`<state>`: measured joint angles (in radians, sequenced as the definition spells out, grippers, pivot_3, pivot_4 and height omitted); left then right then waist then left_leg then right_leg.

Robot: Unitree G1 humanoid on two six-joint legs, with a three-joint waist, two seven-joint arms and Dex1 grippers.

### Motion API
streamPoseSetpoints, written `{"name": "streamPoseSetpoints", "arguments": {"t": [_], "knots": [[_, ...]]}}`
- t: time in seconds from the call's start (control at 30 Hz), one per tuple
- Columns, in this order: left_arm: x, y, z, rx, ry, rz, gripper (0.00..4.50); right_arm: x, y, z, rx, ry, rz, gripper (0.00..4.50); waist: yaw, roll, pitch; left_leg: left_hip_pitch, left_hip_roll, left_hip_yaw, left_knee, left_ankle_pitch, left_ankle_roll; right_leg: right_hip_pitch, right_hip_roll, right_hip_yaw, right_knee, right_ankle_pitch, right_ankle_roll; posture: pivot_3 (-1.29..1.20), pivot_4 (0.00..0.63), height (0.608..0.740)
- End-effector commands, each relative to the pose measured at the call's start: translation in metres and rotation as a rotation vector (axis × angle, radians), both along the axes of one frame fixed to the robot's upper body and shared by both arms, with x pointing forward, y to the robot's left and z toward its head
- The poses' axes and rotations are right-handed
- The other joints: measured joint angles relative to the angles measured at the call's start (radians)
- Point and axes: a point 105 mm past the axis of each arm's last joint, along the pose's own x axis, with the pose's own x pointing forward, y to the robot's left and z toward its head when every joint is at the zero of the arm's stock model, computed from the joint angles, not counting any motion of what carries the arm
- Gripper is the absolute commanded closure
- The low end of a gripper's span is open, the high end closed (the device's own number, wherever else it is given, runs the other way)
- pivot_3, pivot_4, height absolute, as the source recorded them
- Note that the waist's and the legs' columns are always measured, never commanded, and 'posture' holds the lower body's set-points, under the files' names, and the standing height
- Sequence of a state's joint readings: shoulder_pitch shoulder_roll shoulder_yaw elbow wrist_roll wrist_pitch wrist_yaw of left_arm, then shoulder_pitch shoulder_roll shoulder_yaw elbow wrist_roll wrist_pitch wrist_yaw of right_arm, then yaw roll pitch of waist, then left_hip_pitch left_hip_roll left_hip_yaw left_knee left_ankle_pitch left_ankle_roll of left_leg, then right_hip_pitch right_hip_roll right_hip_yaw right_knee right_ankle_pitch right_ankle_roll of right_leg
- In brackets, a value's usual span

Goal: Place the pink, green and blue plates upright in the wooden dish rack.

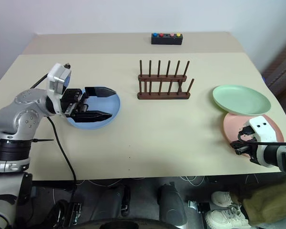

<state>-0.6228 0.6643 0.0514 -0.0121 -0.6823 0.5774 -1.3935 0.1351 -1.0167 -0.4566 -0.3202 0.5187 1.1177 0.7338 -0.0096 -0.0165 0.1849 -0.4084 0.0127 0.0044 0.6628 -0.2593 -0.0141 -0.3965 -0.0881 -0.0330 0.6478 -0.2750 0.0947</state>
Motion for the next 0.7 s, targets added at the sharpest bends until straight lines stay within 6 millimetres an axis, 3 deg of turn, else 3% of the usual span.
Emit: {"name": "streamPoseSetpoints", "arguments": {"t": [0.03,0.2,0.53,0.6,0.7], "knots": [[-0.003,-0.001,0.008,-0.001,-0.067,-0.010,0.00,-0.005,0.003,0.012,0.001,0.008,0.045,4.48,0.000,0.000,0.000,0.000,0.000,0.000,0.000,0.000,0.000,0.000,0.000,0.000,0.000,0.000,0.000,0.00,0.150,0.740],[-0.003,-0.004,0.008,-0.022,-0.061,-0.011,0.00,-0.032,0.009,0.023,0.027,0.092,0.147,4.48,0.011,0.000,0.000,0.000,0.000,0.000,0.000,0.000,0.001,0.000,0.000,0.000,-0.001,0.000,0.000,0.00,0.150,0.740],[-0.004,-0.009,0.006,-0.053,-0.057,0.003,0.00,-0.064,0.030,0.053,0.099,0.170,0.334,4.48,0.023,0.000,0.000,0.000,0.000,0.000,0.000,-0.001,0.001,0.000,0.001,0.000,-0.001,0.000,0.000,0.00,0.150,0.740],[-0.004,-0.008,0.006,-0.052,-0.060,0.009,0.00,-0.067,0.037,0.063,0.148,0.158,0.370,4.48,0.023,0.000,0.001,0.000,0.000,0.000,0.000,-0.001,0.001,0.000,0.000,0.000,-0.001,0.000,0.000,0.00,0.150,0.740],[-0.004,-0.008,0.006,-0.061,-0.063,0.018,0.00,-0.064,0.056,0.095,0.293,0.067,0.459,4.48,0.018,0.000,0.001,0.000,0.000,0.001,0.000,-0.001,0.001,0.000,0.000,0.000,-0.001,0.000,0.000,0.00,0.150,0.740]]}}
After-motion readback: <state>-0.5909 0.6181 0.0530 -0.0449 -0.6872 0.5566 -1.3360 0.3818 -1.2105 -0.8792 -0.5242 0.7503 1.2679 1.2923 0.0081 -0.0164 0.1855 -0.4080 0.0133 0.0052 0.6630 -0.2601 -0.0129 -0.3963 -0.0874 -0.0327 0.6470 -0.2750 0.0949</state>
